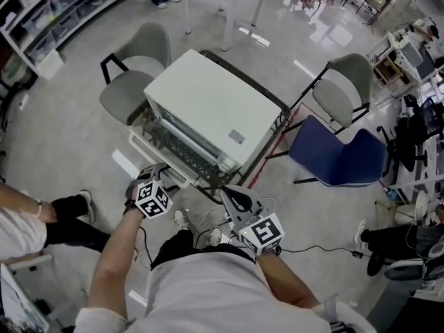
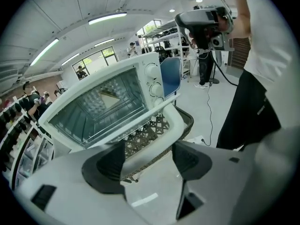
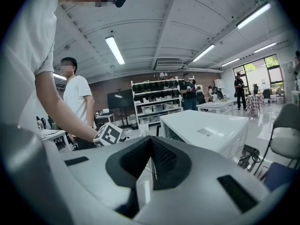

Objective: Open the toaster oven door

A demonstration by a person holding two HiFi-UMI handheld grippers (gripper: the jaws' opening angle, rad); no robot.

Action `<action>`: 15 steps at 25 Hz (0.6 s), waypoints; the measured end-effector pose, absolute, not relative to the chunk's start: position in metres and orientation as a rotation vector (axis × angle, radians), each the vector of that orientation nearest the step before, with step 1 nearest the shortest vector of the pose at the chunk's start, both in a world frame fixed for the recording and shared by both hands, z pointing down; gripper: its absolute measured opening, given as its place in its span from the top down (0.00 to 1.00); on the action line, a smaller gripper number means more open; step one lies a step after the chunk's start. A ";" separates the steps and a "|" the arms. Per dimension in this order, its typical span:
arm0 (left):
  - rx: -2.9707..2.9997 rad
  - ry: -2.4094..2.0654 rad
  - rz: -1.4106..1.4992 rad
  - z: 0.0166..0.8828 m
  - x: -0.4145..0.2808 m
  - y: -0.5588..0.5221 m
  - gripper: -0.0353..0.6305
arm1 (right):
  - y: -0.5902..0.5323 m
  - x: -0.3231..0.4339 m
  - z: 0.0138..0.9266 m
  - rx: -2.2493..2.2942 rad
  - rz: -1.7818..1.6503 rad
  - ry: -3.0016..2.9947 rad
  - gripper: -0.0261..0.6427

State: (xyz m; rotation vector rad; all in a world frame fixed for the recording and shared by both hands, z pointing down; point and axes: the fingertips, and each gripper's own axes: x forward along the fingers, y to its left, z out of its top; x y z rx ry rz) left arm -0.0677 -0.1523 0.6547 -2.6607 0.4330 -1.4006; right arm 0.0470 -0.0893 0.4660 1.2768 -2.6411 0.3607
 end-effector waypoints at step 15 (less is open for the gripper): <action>-2.659 0.485 -1.385 0.656 -0.071 -0.142 0.43 | -0.092 0.053 0.469 1.274 0.381 -2.606 0.93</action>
